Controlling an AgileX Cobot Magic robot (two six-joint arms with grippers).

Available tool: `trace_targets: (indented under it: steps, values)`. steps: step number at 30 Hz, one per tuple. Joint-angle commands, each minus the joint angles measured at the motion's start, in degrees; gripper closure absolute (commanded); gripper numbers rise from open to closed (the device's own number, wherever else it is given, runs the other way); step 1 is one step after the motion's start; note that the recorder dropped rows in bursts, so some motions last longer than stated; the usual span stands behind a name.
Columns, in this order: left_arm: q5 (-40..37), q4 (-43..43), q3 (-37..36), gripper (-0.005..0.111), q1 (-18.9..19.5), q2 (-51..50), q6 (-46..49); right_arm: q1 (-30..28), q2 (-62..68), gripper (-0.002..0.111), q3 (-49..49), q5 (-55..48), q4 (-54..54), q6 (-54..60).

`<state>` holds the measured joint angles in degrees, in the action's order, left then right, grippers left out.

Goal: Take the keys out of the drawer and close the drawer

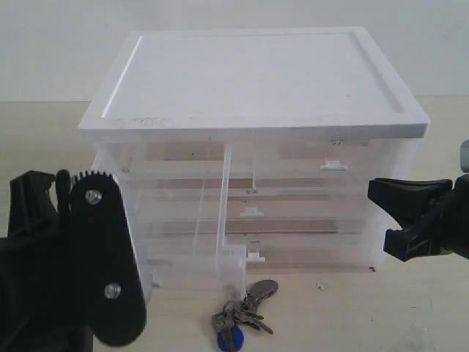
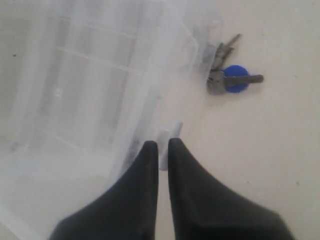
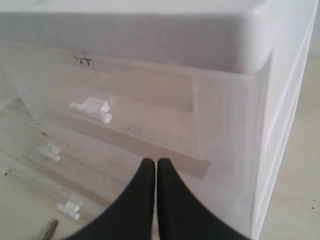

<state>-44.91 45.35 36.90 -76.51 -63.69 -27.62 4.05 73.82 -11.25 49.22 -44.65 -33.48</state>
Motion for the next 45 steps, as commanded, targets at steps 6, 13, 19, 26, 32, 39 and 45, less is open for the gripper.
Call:
trace_targets:
  steps: [6, 13, 19, 26, 32, 39, 45]
  values:
    - [1.1, 16.1, 0.7, 0.102, 0.2, -1.3, -15.0, -0.1, 0.0, 0.108, -0.2, 0.7, -0.7, -0.5]
    - [2.6, 16.0, 0.7, 0.102, 5.9, -3.3, -15.0, -0.1, 0.0, 0.108, -0.2, 0.7, -1.5, -0.7]
    - [8.9, 19.1, 0.7, 0.102, 12.1, -3.4, -18.2, -0.1, 0.0, 0.108, -0.2, 0.8, -1.8, -1.1]
    - [16.4, 20.8, 0.9, 0.102, 17.0, -7.0, -19.2, -0.1, 0.0, 0.108, -0.2, 1.0, -2.1, -1.1]
    - [17.5, 28.9, 1.7, 0.102, 20.7, -8.7, -27.7, -0.1, 0.0, 0.108, -0.2, 1.1, -2.1, -1.1]
    - [19.6, 37.8, 1.8, 0.102, 21.6, -9.0, -36.7, -0.1, 0.0, 0.108, -0.2, 1.3, -2.1, -1.1]
    - [19.5, 36.6, 1.8, 0.102, 21.6, -9.1, -36.7, -0.1, 0.0, 0.108, -0.2, 1.5, -2.4, -1.1]
